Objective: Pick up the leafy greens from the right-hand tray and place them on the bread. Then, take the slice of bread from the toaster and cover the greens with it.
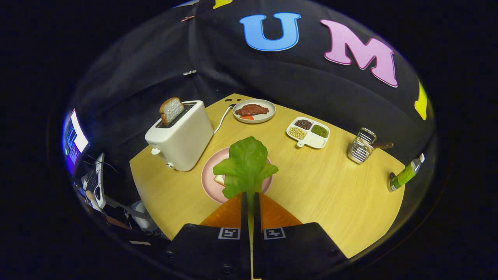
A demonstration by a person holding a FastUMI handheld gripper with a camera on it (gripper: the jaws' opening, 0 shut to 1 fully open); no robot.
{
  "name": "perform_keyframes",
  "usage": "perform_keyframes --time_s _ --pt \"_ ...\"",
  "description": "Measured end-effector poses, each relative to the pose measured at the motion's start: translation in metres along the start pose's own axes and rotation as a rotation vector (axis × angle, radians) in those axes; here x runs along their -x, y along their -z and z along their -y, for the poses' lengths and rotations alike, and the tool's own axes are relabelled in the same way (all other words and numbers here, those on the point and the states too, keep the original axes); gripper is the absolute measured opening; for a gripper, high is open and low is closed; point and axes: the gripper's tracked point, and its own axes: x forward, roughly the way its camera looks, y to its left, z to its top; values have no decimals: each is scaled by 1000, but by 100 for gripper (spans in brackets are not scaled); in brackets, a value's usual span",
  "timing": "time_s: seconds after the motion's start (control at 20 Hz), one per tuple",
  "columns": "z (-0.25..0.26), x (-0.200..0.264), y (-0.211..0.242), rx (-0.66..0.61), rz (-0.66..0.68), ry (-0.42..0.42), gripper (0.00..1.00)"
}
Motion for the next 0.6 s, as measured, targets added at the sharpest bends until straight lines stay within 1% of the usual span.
perform_keyframes --time_s 0.25,0.5,0.55,0.6 --pt "-23 -43 -21 43 -37 -39 7" --pt "-29 -85 -21 77 -93 -40 7" --pt "-29 -93 -18 79 -106 -42 8" --pt "-25 -102 -13 77 -120 -27 15"
